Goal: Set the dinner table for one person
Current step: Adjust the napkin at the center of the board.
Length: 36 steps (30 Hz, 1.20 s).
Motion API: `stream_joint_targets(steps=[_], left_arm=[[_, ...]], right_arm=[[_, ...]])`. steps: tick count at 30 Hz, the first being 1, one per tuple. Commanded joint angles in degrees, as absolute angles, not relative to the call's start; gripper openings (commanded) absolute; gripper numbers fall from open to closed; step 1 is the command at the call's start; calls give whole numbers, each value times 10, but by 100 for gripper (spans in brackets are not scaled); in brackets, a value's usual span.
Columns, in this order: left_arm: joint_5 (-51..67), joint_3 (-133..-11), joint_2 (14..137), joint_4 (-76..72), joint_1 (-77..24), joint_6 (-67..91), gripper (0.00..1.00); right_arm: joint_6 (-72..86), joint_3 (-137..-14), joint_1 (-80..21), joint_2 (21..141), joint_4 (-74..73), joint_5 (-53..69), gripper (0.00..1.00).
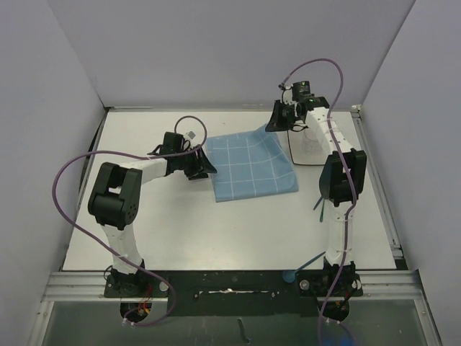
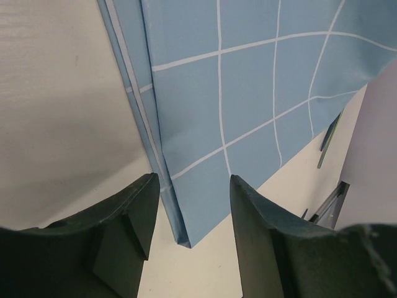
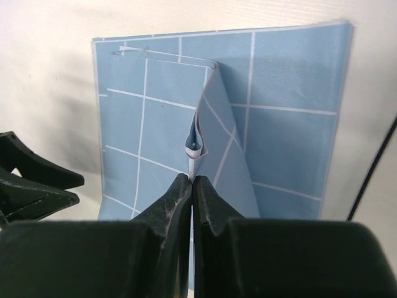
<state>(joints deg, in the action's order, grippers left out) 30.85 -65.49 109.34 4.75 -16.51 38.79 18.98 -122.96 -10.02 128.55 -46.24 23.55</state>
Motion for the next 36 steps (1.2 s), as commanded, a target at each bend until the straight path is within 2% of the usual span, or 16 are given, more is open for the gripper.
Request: stream_joint_targets(steps=[1,8,14,16,18,19,25,30,36], left_arm=[[329,-655,1119,1,-159,390,47],[335,-670,1161,-35,-149,400,46],[343,-716,1188,-58,-130,398,36],[343,-725,1191,-66,-122,399,28],[346,-737,1196,-70,-114,399,2],[349,-745,1199,-70,-110,399,0],[352,-771,1204,-64,-101,388,0],[331,-835,1249,16,-100,369,0],[301,-840,1270,47,-100,374,0]], right_arm=[[207,-1249,-119,1291,-382,306,0],[237,-1251,-125,1311,-339,339,0],[222,-1250,-125,1308,-348,334,0],[217,-1247,-124,1305,-351,331,0],[215,-1246,-123,1305,-354,331,0],[213,-1246,-122,1305,-355,330,0],[210,-1239,-119,1305,-355,327,0],[215,-1239,-119,1306,-350,328,0],[215,-1241,-119,1309,-349,331,0]])
